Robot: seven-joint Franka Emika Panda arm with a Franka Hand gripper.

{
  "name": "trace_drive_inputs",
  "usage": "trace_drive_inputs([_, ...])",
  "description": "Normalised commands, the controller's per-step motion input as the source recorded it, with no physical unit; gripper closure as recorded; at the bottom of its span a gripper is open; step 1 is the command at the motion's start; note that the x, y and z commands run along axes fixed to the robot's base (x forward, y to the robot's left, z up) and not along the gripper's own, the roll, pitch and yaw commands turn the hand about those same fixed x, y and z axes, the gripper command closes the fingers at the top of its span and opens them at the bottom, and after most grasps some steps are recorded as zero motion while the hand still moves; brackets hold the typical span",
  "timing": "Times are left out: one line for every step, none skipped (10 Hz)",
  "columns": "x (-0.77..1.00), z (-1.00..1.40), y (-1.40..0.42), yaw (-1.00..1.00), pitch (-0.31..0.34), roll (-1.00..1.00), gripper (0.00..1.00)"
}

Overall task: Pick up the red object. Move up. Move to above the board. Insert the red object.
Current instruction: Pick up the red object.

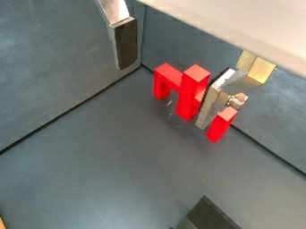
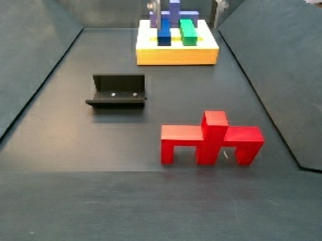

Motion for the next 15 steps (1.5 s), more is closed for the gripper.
trace_drive_inputs([0.0,-0.11,0.07,0.0,-0.034,0.0,0.0])
trace_drive_inputs([0.0,-0.28,0.59,-0.05,-0.02,-0.02,0.0])
trace_drive_inputs([0.0,-0.31,0.88,-0.11,0.0,-0.02,0.0])
trace_drive_inputs([-0.02,-0.33,0.92,-0.1,0.0,0.0,0.0])
trace_drive_inputs([-0.03,-0.34,0.91,-0.11,0.0,0.0,0.0])
trace_drive_inputs([-0.08,-0.33,0.89,-0.12,0.0,0.0,0.0])
trace_drive_inputs([-0.1,-0.32,0.87,-0.13,0.0,0.0,0.0])
trace_drive_inputs([0.0,-0.35,0.82,-0.21,0.0,0.0,0.0])
trace_drive_inputs([-0.05,-0.37,0.79,-0.22,-0.006,0.0,0.0])
trace_drive_inputs([-0.22,-0.4,0.69,-0.23,-0.051,0.03,0.0])
trace_drive_inputs([-0.15,-0.37,0.45,-0.17,-0.05,0.06,0.0])
trace_drive_inputs([-0.17,-0.45,0.33,-0.19,-0.043,0.12,0.0])
trace_drive_inputs([-0.13,-0.33,0.23,-0.15,-0.039,0.04,0.0])
trace_drive_inputs([-0.08,-0.2,0.0,-0.02,-0.044,0.0,0.0])
trace_drive_inputs([-0.07,-0.34,0.0,0.0,-0.073,0.01,0.0])
